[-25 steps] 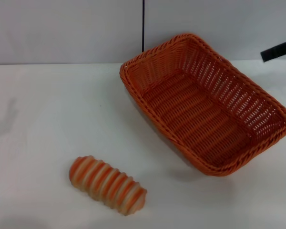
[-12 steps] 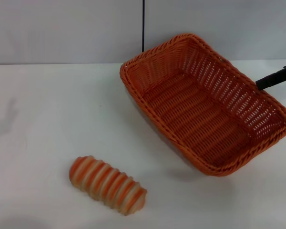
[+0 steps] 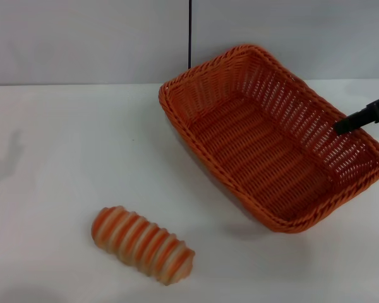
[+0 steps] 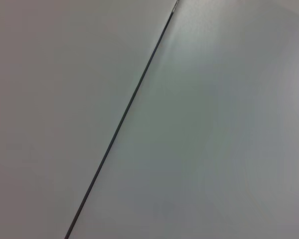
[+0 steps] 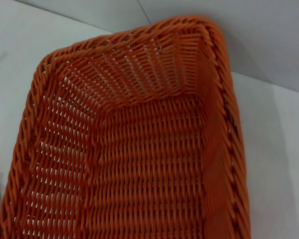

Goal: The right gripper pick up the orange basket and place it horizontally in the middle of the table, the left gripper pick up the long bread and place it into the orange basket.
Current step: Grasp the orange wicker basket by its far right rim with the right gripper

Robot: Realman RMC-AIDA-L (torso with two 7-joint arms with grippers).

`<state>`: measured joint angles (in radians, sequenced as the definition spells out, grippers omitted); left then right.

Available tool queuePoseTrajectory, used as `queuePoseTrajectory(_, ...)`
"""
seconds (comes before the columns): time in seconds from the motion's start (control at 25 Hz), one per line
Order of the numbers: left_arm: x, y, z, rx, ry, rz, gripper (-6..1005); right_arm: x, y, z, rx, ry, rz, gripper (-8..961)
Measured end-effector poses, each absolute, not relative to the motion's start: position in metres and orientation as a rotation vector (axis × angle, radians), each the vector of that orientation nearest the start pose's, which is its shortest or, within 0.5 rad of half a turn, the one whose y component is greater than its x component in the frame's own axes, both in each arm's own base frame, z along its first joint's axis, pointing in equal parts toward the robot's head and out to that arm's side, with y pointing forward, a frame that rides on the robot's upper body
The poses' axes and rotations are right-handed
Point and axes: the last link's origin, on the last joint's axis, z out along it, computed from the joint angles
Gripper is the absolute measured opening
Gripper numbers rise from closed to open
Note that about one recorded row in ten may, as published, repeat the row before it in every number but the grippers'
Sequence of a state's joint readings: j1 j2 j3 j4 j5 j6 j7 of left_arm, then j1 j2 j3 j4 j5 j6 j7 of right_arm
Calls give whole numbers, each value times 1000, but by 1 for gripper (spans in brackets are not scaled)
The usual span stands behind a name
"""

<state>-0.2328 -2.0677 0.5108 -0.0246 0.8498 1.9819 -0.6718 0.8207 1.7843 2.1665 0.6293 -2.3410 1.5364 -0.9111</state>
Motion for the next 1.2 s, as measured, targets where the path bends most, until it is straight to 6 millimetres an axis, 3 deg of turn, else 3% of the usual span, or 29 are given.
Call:
queuePoseTrajectory(0.36,-333,210,66,-1266,-391,-1379,775,254,404,56,-2614,1287,-211,433)
queuePoseTrajectory(0.56,-334,209,66,-1265,-393,-1377,774,256,404,49,-2619,1262,-210,352)
queuePoseTrajectory(0.92,-334,209,66,-1265,-394,-1376,773,260,404,52,-2607,1225,-185,138)
queuePoseTrajectory(1.2,-334,209,66,-1265,-396,-1374,772,251,404,62,-2593,1128,-63,137)
